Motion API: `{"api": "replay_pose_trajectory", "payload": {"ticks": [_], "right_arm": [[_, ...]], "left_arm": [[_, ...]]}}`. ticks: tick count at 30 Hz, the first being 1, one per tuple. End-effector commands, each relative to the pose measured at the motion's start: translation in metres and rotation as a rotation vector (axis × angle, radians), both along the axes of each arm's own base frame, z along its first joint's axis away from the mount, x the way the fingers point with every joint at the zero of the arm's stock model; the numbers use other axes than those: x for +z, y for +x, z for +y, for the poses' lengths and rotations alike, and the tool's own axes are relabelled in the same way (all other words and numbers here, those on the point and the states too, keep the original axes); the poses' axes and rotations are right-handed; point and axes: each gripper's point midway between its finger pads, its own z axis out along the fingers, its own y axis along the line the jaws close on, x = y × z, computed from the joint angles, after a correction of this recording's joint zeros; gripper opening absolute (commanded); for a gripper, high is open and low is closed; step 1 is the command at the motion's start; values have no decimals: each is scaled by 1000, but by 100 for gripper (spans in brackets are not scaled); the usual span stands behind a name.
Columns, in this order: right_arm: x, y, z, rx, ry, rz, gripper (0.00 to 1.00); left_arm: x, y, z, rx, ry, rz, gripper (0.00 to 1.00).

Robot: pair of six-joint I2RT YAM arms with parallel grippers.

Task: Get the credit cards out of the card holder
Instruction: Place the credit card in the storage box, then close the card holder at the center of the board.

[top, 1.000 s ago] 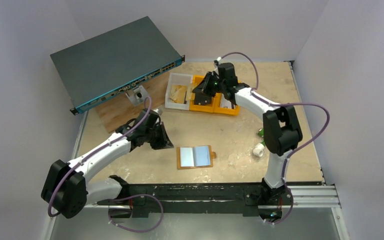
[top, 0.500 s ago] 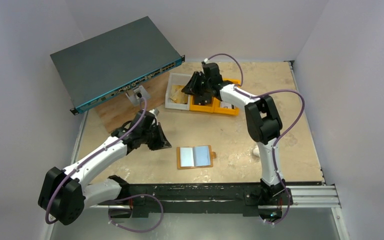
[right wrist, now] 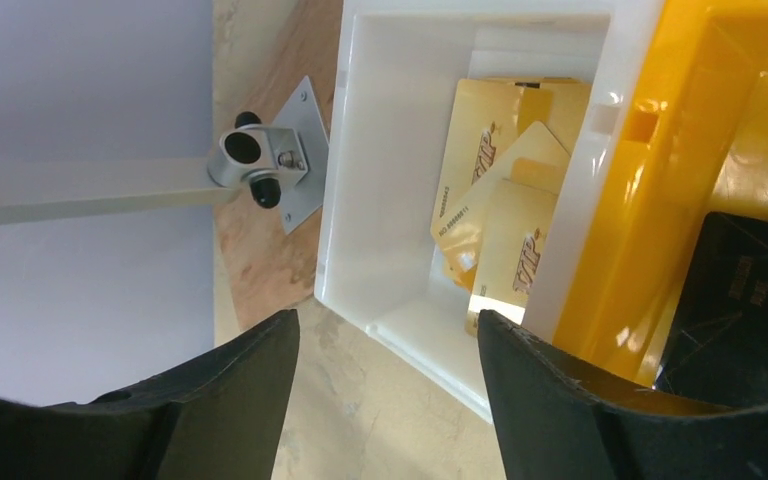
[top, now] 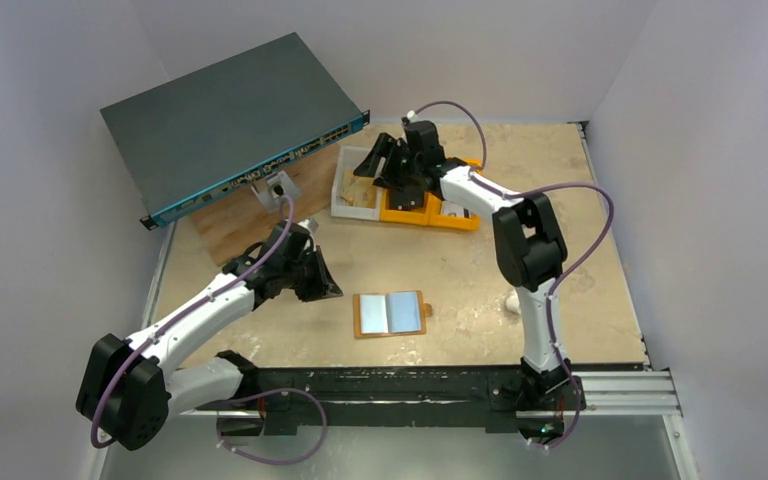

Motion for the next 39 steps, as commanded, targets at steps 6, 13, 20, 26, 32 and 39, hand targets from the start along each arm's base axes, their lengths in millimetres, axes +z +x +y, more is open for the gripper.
{"api": "replay_pose_trajectory", "payload": {"ticks": [6,13,20,26,32,39], "right_arm": [[44,-49,-37,-39,-16,-54,80],[41,-114,-81,-63,-75,-49,92],[14,-182,-130,-80,-199,-26,92],[-23,-234,-143,-34,-333,28,92],[-58,-266,-150,-22,-435,82,90],[-77,-279,-148,-8,-501,114,78]], "left_arm": [[-11,0,3,0,18,13,0],[-40,-12,10,-1,69,104,0],[-61,-25,16,-3,108,172,0],[-72,-34,15,-26,133,211,0],[-82,-41,11,-57,161,251,0],[-84,-41,7,-71,172,265,0]]}}
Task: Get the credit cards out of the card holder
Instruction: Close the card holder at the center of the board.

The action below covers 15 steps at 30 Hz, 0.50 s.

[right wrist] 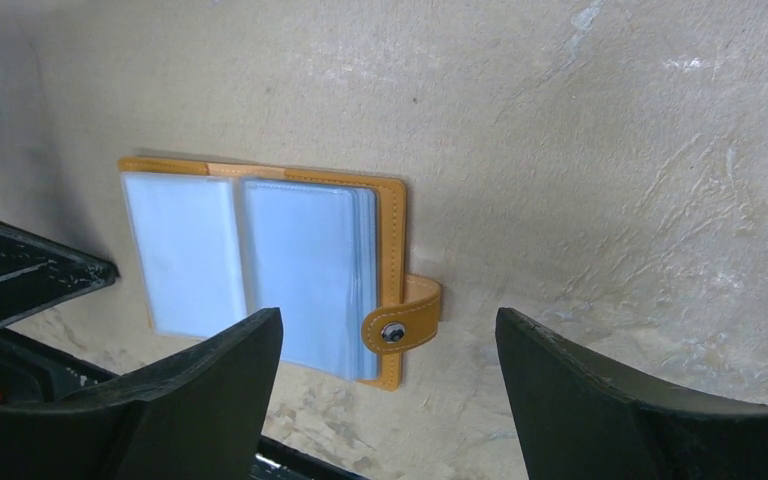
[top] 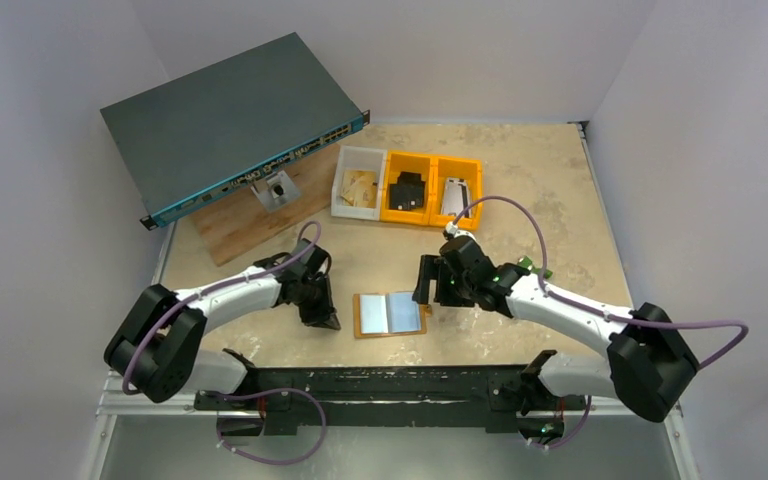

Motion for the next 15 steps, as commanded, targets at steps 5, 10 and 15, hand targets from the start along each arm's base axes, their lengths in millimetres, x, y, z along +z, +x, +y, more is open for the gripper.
{"api": "replay_pose_trajectory", "payload": {"ticks": [5,10,15], "right_arm": [[-17,1,-5,-26,-63,4,63],[-30,-2,-4,-18,-84,28,49],[-38,-5,-3,-12,-96,48,30]], "left_arm": [[-6,3,-2,-20,28,0,0],[-12,1,-6,-39,46,27,0],[-16,1,-10,-51,57,42,0]]}}
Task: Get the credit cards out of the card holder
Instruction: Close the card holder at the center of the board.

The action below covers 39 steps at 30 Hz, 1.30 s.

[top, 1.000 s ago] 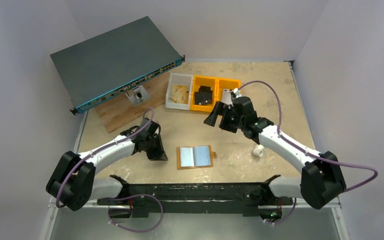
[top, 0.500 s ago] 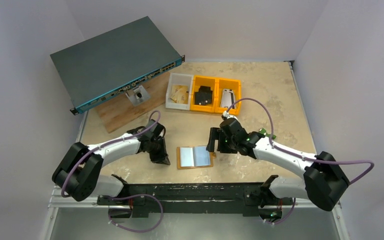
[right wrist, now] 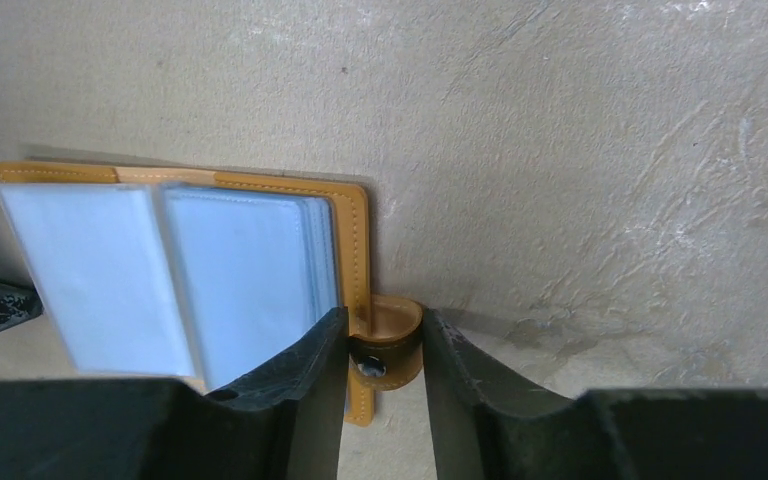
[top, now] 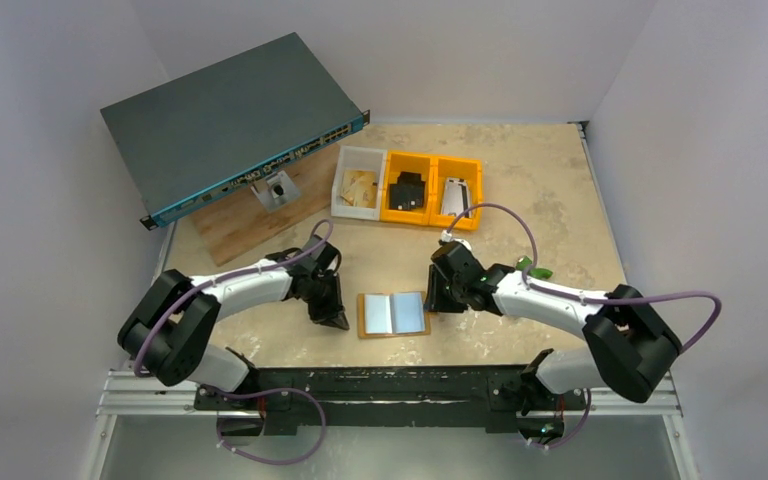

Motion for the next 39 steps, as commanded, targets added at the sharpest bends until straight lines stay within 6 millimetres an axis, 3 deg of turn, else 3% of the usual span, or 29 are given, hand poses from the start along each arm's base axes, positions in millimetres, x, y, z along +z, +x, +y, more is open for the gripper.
{"api": "replay_pose_trajectory", "payload": {"ticks": [1,5,9,20,27,32,39], "right_arm": [[-4,2,2,-6,0,-17,27],[-9,1,3,4,-8,-4,16],[-10,1,6,11,-4,0,11],[-14,1,11,22,-6,10,9],[-16,1,10,18,-12,15,7],[-3,2,8,7,-2,-12,4],[55,9,22,20,107,-93,3]], "left_arm": [[-15,1,8,-8,74,1,0],[-10,5,3,-10,64,-13,0],[-2,11,-1,-9,43,-43,0],[38,28,-14,-7,-48,-170,0],[52,36,-19,-4,-76,-209,0],[31,22,-8,-1,-34,-151,0],[-6,1,7,-7,51,-32,0]]}}
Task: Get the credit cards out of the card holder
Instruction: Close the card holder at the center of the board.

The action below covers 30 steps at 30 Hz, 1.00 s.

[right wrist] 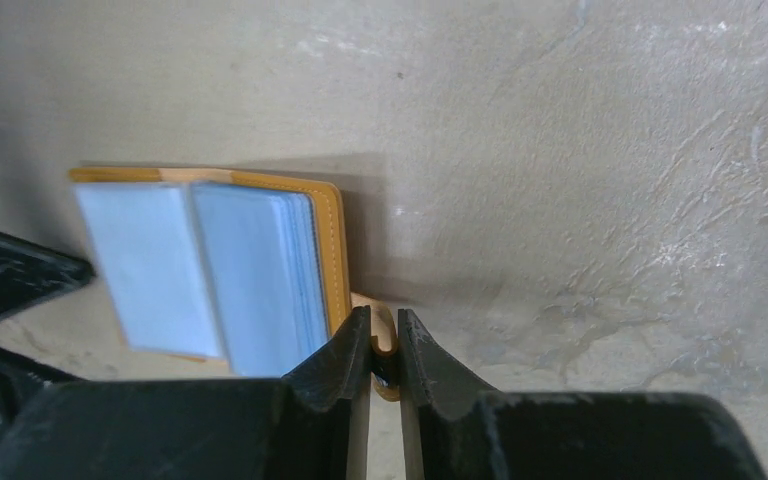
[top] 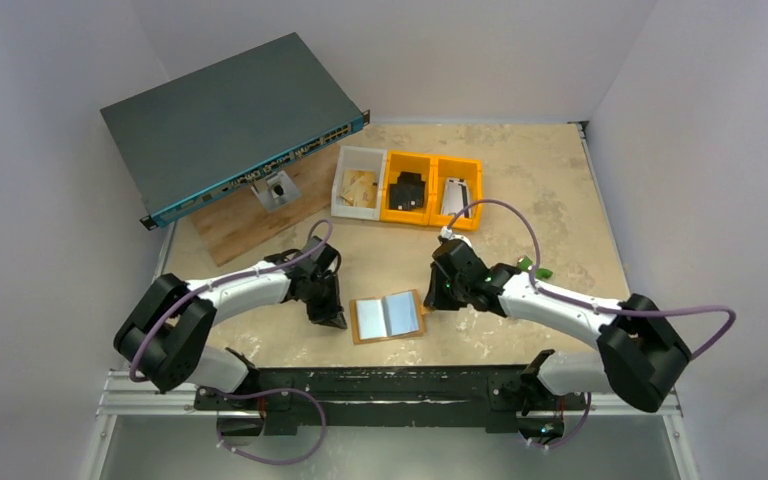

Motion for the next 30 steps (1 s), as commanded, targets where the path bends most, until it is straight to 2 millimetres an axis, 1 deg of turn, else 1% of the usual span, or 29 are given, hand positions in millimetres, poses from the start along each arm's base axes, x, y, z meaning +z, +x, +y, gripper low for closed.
{"api": "replay_pose_trajectory", "payload": {"ticks": [1,3,7,11,13,17,21,26,30], "right_arm": [[58,12,17,6,107,-95,3],[71,12,22,21,143,-108,3],[89,9,37,57,215,-118,3],[98,3,55,93,250,-118,3],[100,0,64,110,255,-118,3],[96,-1,82,132,261,-104,3],[90,1,105,161,279,-93,3],[69,6,124,175,272,-54,2],[48,12,129,166,233,-30,2]], "left_arm": [[-17,-8,7,-7,45,46,0],[-18,-8,6,-10,49,50,0],[-15,-1,-1,-19,43,41,0],[-15,2,-5,-26,46,45,0],[-17,1,-6,-30,50,50,0],[-23,-1,-7,-36,64,70,0],[-27,-4,-7,-45,77,86,0],[-22,-2,-8,-44,63,67,0],[-13,0,-10,-45,40,36,0]]}}
